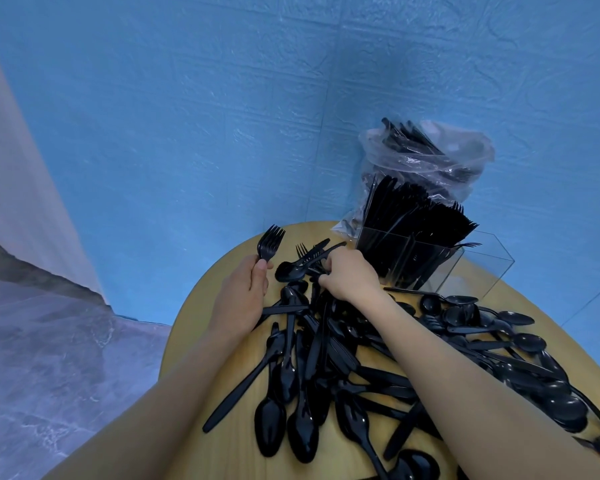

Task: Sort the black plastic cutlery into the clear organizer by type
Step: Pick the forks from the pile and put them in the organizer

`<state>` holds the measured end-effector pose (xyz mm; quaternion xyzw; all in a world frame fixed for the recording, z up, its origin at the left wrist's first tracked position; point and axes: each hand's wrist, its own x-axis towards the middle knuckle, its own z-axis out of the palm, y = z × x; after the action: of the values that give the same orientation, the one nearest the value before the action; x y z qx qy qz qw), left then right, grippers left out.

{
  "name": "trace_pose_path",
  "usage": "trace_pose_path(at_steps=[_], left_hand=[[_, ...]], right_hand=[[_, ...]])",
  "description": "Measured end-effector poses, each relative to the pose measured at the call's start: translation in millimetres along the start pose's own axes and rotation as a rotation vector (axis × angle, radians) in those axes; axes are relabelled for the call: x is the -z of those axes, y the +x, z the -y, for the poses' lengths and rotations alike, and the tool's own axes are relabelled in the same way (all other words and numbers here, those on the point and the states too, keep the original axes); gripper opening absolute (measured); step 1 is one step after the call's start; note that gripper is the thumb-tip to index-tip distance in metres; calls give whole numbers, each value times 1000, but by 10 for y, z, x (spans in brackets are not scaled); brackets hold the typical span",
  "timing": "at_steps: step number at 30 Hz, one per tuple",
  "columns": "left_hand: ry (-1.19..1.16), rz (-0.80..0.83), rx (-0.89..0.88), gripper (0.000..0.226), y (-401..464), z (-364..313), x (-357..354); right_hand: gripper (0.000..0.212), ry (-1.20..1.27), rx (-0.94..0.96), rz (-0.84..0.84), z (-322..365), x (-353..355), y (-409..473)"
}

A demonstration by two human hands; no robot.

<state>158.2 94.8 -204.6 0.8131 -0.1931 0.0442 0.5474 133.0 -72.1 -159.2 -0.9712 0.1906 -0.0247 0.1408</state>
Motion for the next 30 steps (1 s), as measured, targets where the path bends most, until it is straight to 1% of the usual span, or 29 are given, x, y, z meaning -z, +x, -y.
trace_pose_path(at_steps=[6,14,16,18,21,27,30], left_hand=[[5,5,-17,29,-1,8,-7],[-19,19,-23,28,-1,0,-4],[-30,21,-24,28,-1,-18,-4],[-41,24,-19,29,-6,-34,-1],[-49,28,-28,29,-3,-101,5],[-83,60,-69,27,7,-330,-89],[-82,61,-64,27,-24,-374,-125]], right_hand=[[11,269,-35,-22,-173,87,-127],[10,582,-69,-204,-321,143,-301],[13,647,-88,-235,-340,181,-336],[11,716,-99,-249,-360,224,-356],[8,748,-104,-270,-407,276,-364],[15,782,-78,-276,-503,326,-416],[27,771,-29,-289,-512,344,-470]])
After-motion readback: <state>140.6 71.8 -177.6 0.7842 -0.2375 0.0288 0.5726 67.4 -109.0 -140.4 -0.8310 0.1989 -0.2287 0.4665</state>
